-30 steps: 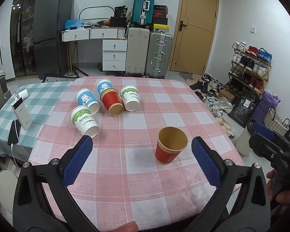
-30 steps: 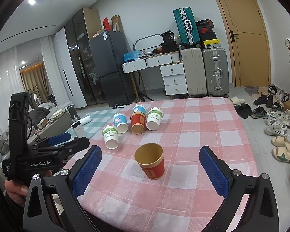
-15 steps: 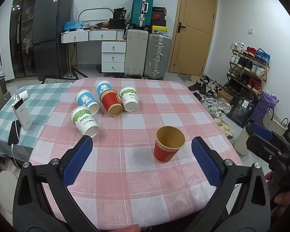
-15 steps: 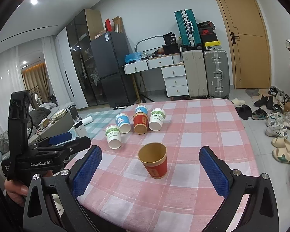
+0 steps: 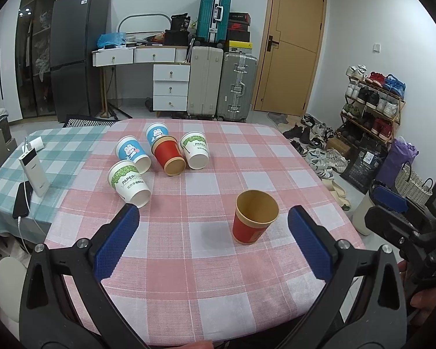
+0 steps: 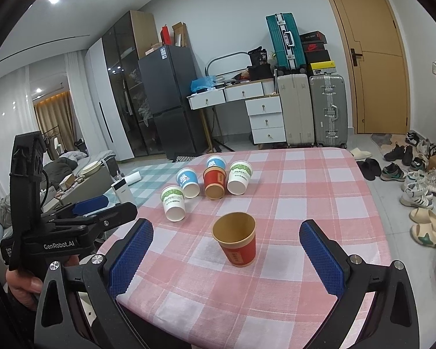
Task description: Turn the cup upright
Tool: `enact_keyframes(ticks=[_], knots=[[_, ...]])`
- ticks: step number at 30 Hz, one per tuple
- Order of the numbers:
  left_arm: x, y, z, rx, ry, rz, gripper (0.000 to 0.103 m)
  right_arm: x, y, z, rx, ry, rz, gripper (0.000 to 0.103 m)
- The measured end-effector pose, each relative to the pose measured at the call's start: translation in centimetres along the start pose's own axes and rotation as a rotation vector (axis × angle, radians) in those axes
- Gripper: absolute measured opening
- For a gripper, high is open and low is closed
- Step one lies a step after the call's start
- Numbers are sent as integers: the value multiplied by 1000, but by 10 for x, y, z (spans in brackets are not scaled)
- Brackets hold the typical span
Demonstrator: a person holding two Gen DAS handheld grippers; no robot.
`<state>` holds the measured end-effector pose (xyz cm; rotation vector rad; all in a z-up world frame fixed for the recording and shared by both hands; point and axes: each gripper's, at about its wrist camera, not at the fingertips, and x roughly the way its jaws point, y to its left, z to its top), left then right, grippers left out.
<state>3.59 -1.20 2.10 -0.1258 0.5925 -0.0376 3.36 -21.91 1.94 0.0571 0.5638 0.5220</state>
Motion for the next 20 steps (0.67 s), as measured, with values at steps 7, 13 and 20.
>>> enact_keyframes(ticks=[7,13,20], knots=[[-4,1,-2,15,13,-12,102,4,0,-3,1,11,1,103],[-2,-1,-3,18,12,-12,102,4,-1,-4,3,13,2,103],[1,-2,-3,23,5,-6,102,5,-1,-5,3,19,0,103]])
